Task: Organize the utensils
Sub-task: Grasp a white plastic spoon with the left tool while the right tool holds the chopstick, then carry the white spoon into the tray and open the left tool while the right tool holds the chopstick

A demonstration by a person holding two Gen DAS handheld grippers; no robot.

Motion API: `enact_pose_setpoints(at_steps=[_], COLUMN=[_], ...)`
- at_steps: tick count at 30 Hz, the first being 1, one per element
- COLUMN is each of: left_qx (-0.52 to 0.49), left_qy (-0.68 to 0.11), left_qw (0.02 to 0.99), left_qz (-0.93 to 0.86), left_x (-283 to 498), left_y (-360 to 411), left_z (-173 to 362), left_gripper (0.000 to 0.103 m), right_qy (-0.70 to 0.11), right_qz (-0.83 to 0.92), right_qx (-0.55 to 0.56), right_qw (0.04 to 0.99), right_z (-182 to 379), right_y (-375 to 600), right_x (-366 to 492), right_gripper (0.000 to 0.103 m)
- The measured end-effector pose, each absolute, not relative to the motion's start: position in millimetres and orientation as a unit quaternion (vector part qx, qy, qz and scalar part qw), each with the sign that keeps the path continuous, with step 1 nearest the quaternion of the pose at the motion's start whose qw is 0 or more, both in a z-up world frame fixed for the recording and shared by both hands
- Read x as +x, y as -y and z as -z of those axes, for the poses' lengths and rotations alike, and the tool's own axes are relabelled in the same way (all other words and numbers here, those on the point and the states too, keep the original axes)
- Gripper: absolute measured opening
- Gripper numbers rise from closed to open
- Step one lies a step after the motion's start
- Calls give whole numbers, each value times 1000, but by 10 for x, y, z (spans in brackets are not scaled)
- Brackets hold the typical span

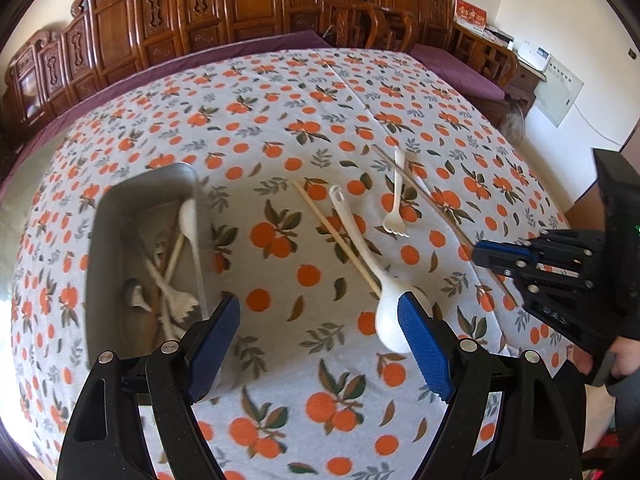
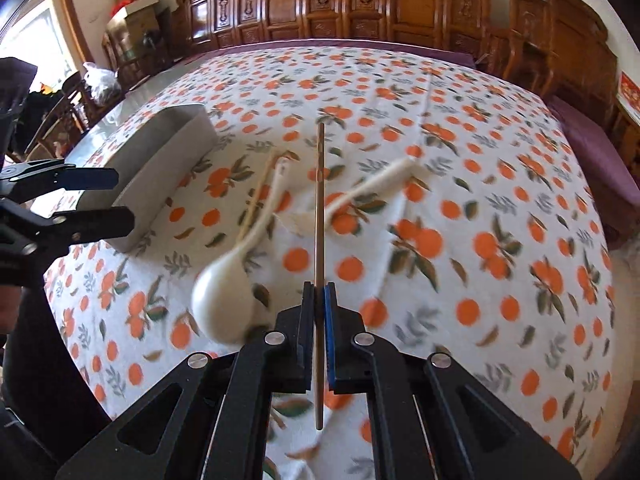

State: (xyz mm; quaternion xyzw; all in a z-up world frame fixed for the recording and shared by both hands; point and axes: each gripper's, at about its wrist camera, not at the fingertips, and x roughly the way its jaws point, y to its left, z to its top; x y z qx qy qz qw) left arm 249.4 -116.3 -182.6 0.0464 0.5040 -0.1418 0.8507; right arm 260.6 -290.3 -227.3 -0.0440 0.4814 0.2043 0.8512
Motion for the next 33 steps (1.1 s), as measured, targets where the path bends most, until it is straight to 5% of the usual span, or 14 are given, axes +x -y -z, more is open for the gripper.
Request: enact_pose_setpoints(at_steps=[10,27,33], left_qx=[42,48,50], left_qy=[-542,-598,-594], left_qw=[826,789,790], left_qz=[148,134,145], left_x=[2750,2901,2803], left_y=[1555,1736,1646], left_z=[2125,2475,2417], left_gripper=[71,11,8], right_qy=[-489,-493,-492], right_qz=[-183,-189,-192], right_qx=[-12,1,-1], right_qw=[853,849,849], right_z=[2398,2460,2429], right_y=[3281,3266,3204], right_x=[2493,2391,2379], right_gripper=[6,6,6])
